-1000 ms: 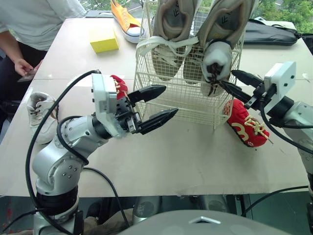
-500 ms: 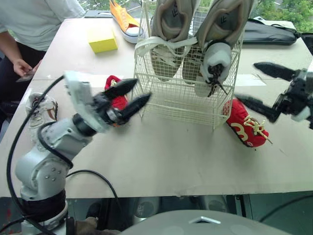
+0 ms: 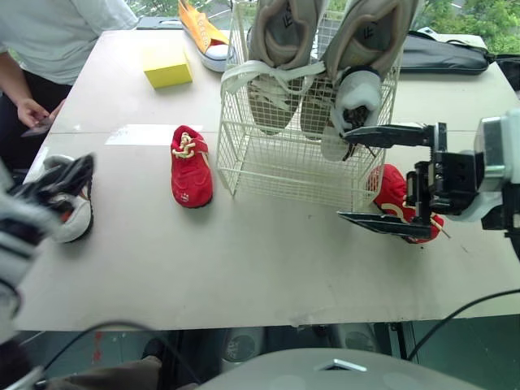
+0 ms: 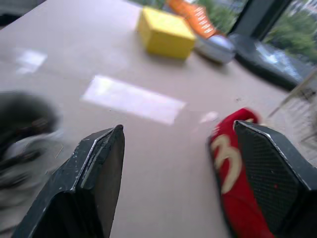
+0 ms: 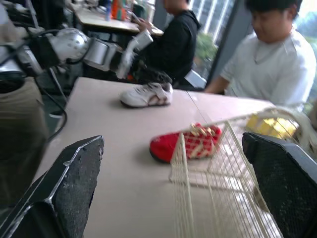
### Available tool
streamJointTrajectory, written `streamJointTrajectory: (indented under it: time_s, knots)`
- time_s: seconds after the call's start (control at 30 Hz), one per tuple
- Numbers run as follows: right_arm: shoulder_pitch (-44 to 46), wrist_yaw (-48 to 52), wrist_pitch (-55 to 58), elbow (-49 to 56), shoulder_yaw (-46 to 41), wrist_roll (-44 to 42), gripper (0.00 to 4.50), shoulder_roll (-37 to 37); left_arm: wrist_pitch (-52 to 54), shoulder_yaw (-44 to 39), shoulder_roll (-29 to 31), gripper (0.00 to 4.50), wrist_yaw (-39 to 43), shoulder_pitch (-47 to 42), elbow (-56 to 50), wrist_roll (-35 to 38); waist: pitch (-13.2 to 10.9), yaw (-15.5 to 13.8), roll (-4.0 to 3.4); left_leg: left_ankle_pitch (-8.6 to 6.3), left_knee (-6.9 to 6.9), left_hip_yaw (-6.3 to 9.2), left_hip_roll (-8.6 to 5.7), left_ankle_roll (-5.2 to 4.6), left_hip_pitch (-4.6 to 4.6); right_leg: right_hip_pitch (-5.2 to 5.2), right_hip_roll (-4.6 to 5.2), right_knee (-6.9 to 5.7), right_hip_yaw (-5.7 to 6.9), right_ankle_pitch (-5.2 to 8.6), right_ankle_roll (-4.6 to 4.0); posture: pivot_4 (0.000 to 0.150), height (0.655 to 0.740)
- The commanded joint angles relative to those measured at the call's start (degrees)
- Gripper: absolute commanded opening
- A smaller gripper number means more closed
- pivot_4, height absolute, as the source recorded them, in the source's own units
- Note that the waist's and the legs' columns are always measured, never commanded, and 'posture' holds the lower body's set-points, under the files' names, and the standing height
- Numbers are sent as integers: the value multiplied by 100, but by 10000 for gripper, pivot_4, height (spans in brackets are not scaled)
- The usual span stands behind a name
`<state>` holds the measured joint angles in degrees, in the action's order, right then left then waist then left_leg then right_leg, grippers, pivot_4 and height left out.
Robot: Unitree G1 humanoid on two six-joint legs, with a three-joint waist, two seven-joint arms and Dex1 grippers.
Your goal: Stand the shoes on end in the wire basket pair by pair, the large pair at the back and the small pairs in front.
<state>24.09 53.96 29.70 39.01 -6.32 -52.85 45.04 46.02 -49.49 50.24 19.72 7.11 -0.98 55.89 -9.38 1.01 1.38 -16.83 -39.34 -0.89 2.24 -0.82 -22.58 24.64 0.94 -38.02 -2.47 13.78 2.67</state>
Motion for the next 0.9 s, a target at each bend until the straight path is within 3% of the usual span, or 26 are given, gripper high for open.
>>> streamJointTrajectory:
  time_s: [0.03,0.17,0.3,0.47,0.63,0.77,0.9]
  knots:
    - [145,166,-154,-88,171,31,44308,-147,37,-339,573,38421,595,32,785,-314,1,-44,2,0,0,-1,0,0,0,-1,3,2,2,0,0,1500,7400]
    - [272,192,-143,-136,287,107,44308,-270,-67,-176,1472,38421,1714,-27,2206,-806,7,-93,21,1,-2,-20,-3,1,-8,-3,15,4,16,1,-1,1500,7400]
    - [235,274,-214,-155,277,204,44308,-280,-314,937,2062,38421,3015,-503,3442,-1448,9,-100,22,1,1,-30,-10,2,-7,-2,16,7,18,1,-2,1500,7400]
    - [232,98,-114,-17,190,108,44308,-264,-1346,2574,2066,38421,3800,-2389,5346,-2753,14,-154,27,1,0,-34,-9,3,-9,4,2,2,18,-2,-6,1500,7400]
    - [35,-5,73,168,-108,-100,44308,27,-2236,3410,1691,38421,3633,-3826,6763,-3786,20,-168,39,1,-2,-36,-8,3,-16,7,-1,2,16,-5,-7,1500,7400]
    - [-147,-308,277,443,-358,-365,45000,270,-2196,3651,1513,25944,4309,-4288,7180,-4086,22,-184,31,1,-2,-36,-11,2,-17,6,7,2,16,-5,-6,1500,7400]
    - [-216,-558,422,579,-464,-545,45000,393,-1938,3478,1557,7368,4811,-4399,7341,-4032,29,-181,22,1,-6,-35,-11,2,-14,4,8,-5,16,-5,-6,1500,7400]
